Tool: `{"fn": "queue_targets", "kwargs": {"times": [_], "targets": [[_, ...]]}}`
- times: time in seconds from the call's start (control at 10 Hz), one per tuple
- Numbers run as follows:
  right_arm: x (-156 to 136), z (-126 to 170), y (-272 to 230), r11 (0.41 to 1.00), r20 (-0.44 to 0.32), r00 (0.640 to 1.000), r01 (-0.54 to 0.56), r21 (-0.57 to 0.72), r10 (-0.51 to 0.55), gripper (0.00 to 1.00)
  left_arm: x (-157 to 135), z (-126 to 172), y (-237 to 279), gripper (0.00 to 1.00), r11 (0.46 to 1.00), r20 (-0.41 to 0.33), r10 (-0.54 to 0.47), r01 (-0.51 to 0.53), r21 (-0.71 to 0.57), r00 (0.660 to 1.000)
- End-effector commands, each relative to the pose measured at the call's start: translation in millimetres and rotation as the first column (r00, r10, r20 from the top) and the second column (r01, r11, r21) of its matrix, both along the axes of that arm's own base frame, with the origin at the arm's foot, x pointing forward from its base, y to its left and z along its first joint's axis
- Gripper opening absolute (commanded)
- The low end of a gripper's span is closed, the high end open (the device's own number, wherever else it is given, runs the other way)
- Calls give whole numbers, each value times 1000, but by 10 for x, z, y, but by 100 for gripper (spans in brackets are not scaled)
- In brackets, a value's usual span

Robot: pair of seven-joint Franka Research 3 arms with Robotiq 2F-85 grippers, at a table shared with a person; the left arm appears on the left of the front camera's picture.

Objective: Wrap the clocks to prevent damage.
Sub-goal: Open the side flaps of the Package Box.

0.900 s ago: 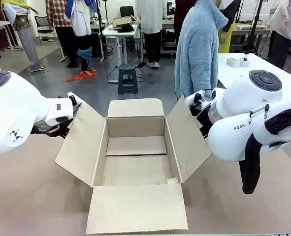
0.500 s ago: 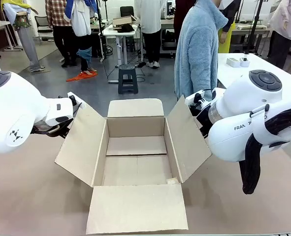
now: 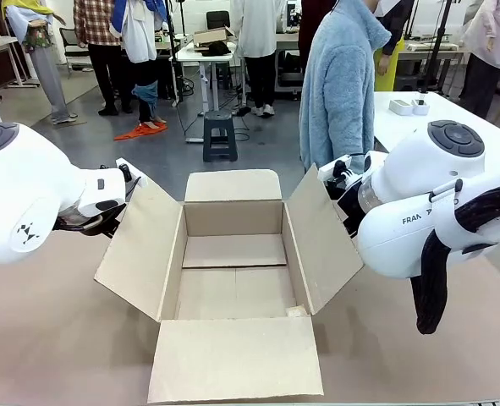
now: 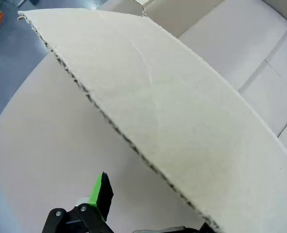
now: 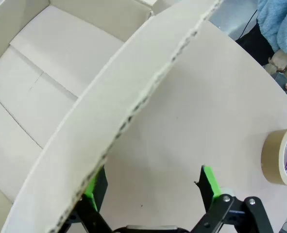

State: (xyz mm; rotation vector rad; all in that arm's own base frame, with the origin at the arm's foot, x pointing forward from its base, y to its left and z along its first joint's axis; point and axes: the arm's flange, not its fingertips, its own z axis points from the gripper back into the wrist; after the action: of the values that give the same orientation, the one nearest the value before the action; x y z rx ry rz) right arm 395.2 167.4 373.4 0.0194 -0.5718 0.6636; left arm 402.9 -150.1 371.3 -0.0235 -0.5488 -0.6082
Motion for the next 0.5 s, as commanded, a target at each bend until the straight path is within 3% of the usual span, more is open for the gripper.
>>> {"fn": "queue_targets", "kwargs": {"times": [0.0,0.2,0.4], "targets": [[1,1,-1,1000,1,1000,0,1,0,100,0,0,1,100,1000,0,0,0,0,1000],[0,0,0,1000,0,1000,0,0,0,100,0,0,0,100,1000,0,0,0,0,1000],[-338,660,90,996,59,995,80,-49,-77,100,-369,874,82,100,996,48,4,-8,91,999]]}}
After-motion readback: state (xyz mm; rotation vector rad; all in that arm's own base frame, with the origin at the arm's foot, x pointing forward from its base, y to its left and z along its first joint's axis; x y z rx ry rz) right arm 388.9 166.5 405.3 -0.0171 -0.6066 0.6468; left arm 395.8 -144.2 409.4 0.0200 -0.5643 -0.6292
